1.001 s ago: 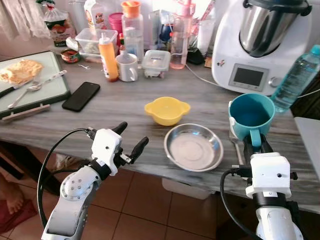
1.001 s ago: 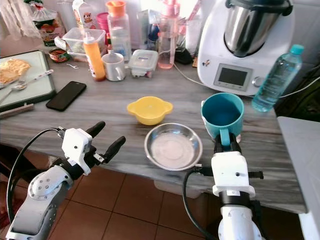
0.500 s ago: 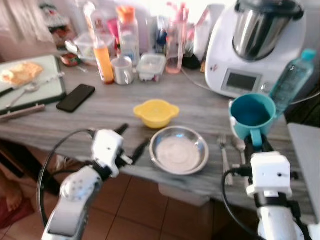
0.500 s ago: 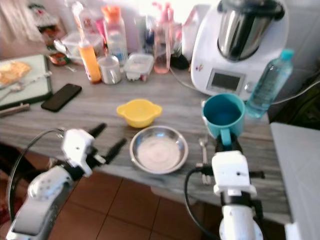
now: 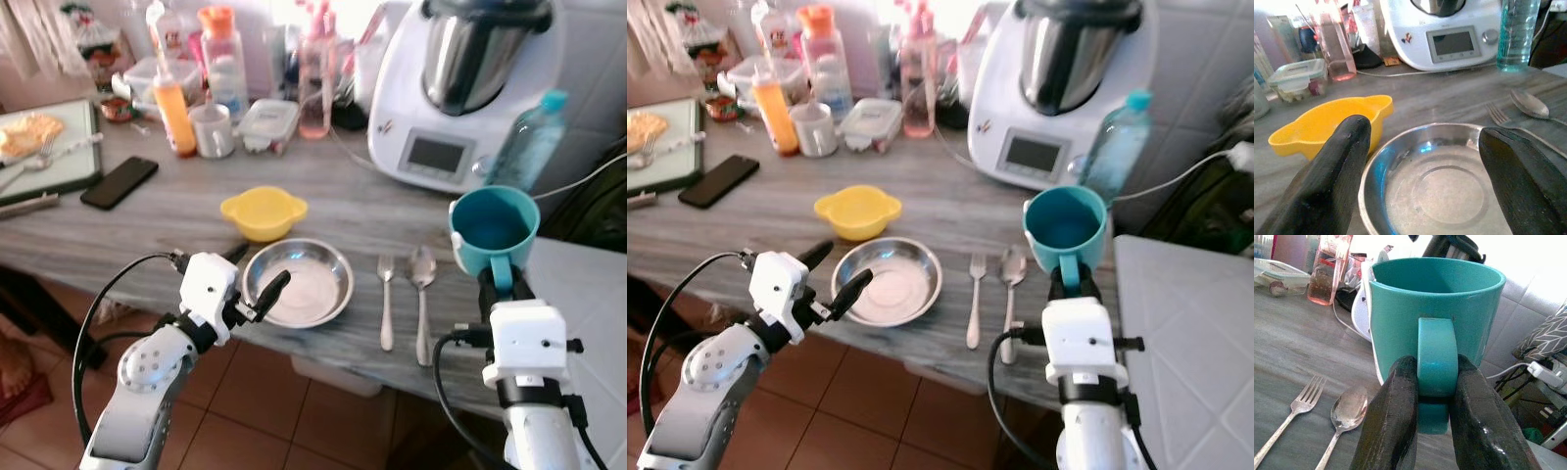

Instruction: Setting the table

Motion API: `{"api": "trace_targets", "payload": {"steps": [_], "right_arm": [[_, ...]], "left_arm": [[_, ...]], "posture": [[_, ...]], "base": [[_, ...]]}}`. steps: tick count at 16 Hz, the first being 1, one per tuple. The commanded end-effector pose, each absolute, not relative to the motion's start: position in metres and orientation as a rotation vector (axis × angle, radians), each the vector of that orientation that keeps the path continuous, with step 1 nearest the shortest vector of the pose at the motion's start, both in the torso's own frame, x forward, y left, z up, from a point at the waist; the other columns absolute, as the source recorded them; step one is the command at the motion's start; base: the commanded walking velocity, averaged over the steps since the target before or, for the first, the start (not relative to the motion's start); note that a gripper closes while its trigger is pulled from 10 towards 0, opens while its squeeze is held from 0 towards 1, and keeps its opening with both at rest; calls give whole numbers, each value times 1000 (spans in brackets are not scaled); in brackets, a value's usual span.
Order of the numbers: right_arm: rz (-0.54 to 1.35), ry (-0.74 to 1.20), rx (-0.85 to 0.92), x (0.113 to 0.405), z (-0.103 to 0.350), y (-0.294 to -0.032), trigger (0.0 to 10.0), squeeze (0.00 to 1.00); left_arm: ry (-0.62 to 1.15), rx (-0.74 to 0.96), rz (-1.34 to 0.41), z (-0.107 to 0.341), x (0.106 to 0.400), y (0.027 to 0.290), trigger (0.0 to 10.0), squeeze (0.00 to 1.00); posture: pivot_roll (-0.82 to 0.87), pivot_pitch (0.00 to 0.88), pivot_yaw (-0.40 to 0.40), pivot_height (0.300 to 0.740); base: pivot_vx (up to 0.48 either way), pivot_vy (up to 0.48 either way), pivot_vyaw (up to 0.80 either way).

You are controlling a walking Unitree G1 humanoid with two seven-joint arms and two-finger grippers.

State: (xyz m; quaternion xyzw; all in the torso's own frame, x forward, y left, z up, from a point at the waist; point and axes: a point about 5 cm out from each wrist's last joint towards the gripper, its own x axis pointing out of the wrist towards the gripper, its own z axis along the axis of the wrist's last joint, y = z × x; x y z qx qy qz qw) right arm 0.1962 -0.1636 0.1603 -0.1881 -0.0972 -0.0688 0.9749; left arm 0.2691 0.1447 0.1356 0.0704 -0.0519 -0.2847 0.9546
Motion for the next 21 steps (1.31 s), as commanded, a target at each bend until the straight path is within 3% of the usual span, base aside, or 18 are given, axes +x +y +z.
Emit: {"api": "trace_targets", "payload": {"steps": [1, 4, 13, 17, 21], "right_arm": [[-139, -224, -379, 198, 165, -162, 10000, 0], [-133, -236, -381, 202, 168, -163, 10000, 0], [-4, -269, -239, 239, 188, -165, 10000, 0], [157, -223, -194, 253, 185, -147, 10000, 0], [156, -172, -213, 263, 174, -149, 10000, 0]], "left_arm": [[-126, 162, -550, 142, 275, 154, 10000, 0], [-138, 160, -544, 152, 287, 162, 10000, 0], [26, 145, -1000, 160, 283, 165, 10000, 0], [75, 166, -1120, 163, 281, 158, 10000, 0], [127, 148, -1158, 151, 275, 154, 10000, 0]], "posture": [[80, 79, -10, 740], [87, 79, -16, 740], [112, 85, -25, 740], [122, 80, -21, 740], [123, 79, -13, 740]], "base": [[0, 0, 0], [0, 0, 0], [0, 0, 0], [0, 0, 0], [0, 0, 0]]}}
